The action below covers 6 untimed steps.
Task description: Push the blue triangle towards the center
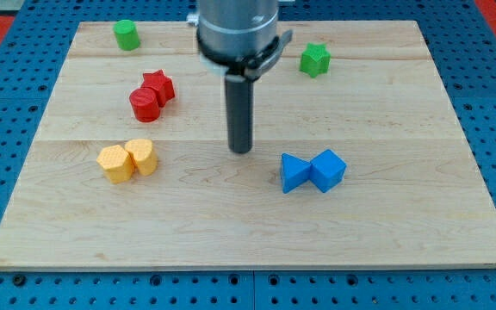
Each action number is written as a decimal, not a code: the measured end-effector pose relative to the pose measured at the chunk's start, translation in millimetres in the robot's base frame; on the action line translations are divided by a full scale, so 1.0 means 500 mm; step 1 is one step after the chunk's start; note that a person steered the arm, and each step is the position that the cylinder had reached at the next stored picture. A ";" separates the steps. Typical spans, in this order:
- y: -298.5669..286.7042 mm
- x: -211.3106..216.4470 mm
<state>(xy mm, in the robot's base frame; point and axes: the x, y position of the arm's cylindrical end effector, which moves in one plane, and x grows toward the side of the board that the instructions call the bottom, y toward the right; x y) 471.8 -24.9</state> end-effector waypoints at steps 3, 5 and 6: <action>0.142 0.198; 0.130 0.139; 0.130 0.139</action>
<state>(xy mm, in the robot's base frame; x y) 541.5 40.2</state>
